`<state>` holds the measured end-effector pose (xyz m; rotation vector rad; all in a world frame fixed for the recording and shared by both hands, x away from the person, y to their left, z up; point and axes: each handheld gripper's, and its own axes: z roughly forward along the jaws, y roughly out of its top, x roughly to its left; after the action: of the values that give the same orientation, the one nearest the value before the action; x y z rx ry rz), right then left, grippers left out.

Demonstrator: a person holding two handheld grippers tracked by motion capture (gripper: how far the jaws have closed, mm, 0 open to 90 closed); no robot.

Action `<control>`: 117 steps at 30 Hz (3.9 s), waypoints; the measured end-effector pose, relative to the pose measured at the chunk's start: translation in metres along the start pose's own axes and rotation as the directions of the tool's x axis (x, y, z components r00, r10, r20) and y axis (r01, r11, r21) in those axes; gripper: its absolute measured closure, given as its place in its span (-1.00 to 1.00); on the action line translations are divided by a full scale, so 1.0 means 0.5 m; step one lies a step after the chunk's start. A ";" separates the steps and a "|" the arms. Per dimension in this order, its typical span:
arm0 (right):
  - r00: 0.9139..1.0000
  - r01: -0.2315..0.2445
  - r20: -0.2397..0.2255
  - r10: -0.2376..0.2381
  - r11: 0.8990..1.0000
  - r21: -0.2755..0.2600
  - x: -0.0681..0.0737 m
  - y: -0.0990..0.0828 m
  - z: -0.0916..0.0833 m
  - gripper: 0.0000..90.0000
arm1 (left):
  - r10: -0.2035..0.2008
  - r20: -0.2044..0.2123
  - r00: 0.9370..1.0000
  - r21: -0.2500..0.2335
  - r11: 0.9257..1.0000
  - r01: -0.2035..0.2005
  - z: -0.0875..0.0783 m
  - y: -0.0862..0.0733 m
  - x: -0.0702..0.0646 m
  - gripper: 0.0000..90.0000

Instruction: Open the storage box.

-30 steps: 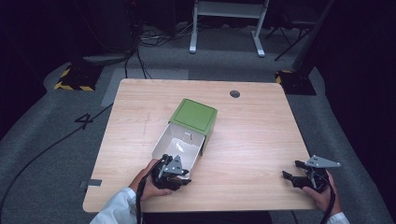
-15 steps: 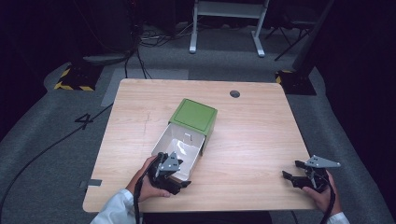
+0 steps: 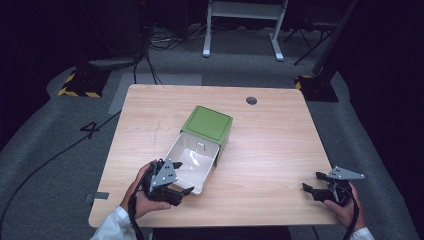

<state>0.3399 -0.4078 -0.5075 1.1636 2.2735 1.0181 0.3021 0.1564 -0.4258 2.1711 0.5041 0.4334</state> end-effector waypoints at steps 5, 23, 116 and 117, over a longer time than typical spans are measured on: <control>1.000 0.000 0.000 0.000 1.000 0.000 0.000 0.000 0.000 -0.54 | -0.001 -0.065 0.998 -0.020 1.000 0.000 -0.030 -0.008 0.011 -0.61; 1.000 -0.001 0.000 0.001 1.000 0.001 0.000 0.000 0.000 -0.54 | -0.041 -0.250 0.967 0.066 0.996 0.059 -0.068 -0.076 0.069 -0.61; 1.000 0.000 -0.005 0.000 1.000 0.000 0.000 0.001 0.001 -0.54 | -0.349 -0.261 0.900 0.140 0.909 0.393 0.002 -0.227 0.154 -0.66; 1.000 0.000 -0.005 0.000 1.000 0.000 0.000 0.001 0.001 -0.54 | -0.347 -0.261 0.901 0.141 0.909 0.391 0.002 -0.227 0.155 -0.66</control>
<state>0.3405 -0.4075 -0.5075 1.1621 2.2776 1.0223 0.3461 0.2579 -0.5072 2.1465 1.1096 0.4398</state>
